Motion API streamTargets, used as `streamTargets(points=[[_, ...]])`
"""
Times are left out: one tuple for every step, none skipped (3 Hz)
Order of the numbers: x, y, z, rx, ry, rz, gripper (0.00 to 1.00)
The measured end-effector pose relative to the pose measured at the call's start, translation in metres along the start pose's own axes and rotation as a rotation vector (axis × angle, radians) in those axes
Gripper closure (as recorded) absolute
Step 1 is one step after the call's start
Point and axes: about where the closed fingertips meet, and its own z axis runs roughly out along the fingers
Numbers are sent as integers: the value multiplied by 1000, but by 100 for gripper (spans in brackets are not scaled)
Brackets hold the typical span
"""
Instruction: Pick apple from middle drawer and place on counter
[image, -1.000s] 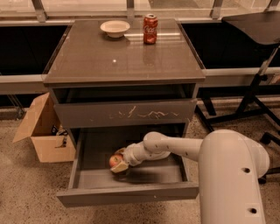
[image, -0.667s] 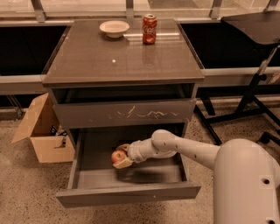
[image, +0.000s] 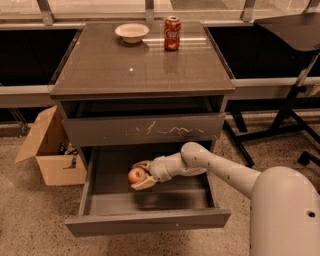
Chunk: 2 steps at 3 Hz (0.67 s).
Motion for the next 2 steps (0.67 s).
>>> streamTargets(points=[[0,0,0,0,0,0,100],[-27,27,-18,-30,23,-70,100]])
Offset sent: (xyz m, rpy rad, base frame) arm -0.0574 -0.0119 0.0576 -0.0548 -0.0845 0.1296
